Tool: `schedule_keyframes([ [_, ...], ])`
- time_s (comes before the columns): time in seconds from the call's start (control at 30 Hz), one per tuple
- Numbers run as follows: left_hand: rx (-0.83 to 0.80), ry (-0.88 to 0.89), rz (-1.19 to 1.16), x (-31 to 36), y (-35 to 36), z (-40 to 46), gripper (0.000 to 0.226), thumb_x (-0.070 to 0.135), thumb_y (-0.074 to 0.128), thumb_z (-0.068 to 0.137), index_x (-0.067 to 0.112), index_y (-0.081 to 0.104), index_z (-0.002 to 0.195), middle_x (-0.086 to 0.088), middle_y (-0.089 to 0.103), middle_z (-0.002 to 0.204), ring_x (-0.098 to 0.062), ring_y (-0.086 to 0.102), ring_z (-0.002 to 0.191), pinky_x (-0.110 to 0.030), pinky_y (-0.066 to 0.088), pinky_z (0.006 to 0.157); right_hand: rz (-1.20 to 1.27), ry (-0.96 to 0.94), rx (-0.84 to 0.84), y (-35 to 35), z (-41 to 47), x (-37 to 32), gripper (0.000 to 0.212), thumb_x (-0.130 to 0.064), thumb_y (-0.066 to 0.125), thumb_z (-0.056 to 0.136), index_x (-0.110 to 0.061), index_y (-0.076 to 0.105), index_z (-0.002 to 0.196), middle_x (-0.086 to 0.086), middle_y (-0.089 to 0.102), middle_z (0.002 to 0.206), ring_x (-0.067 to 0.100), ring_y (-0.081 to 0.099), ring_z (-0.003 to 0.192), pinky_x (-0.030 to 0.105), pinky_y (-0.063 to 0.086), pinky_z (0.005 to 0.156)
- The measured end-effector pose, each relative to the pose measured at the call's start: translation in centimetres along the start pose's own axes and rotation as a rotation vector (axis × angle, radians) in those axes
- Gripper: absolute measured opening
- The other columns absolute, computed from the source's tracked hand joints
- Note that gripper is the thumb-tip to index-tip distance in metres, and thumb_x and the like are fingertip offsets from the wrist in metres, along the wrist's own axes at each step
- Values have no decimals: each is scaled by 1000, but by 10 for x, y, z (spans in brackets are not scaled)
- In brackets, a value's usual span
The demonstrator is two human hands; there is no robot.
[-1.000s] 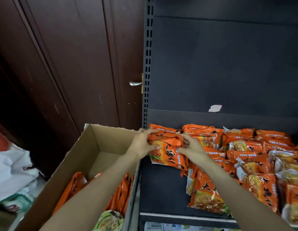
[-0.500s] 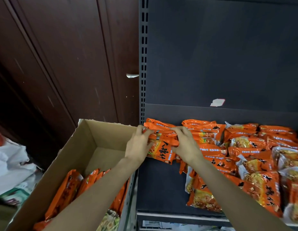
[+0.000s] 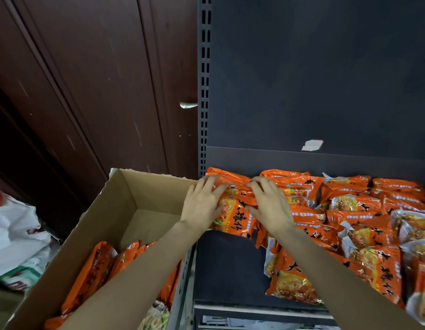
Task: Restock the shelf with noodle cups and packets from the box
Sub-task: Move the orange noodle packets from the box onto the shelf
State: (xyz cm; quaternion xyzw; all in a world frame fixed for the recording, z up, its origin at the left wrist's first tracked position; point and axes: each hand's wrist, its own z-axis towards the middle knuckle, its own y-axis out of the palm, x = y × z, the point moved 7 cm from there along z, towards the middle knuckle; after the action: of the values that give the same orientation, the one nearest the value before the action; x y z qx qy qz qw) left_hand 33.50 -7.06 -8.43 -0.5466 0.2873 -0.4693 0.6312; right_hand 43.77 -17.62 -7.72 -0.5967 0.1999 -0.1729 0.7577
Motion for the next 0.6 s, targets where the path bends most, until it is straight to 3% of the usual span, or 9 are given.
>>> schedule_keyframes([
  [0.13,-61,96,91,4,7,6,60,36,53,92,27,27,145,0,32,149,-21,24,139,-37,22,112,-113,-31,-71,5,4,-3,68,-30,67,83,-20,31,140,-1,35,141,17,32,131,31,27,109],
  [0.37,40,61,6,8,-10,-4,53,27,58,89,22,42,139,-4,47,138,-24,38,131,-37,33,104,-59,-3,-55,-4,-2,-9,75,-31,69,82,-17,28,144,4,30,147,21,25,138,33,19,115],
  [0.47,106,3,-60,6,-26,-20,49,25,59,88,22,47,135,-3,50,133,-23,44,125,-36,37,98,41,-53,25,-19,-15,-24,66,-24,71,80,-16,40,138,5,41,140,23,36,133,37,32,109],
  [0.53,147,-51,-111,1,-34,-37,40,22,62,86,20,55,125,-2,57,121,-24,52,112,-37,43,88,134,-112,77,-28,-27,-41,53,-21,67,82,-18,49,131,2,48,130,21,46,121,35,45,96],
  [0.6,176,-143,-198,-10,-39,-59,30,18,62,85,16,60,115,-4,60,109,-25,56,100,-39,48,79,269,-131,21,-27,-37,-57,43,-22,60,88,-20,49,130,-2,46,127,16,47,117,30,48,87],
])
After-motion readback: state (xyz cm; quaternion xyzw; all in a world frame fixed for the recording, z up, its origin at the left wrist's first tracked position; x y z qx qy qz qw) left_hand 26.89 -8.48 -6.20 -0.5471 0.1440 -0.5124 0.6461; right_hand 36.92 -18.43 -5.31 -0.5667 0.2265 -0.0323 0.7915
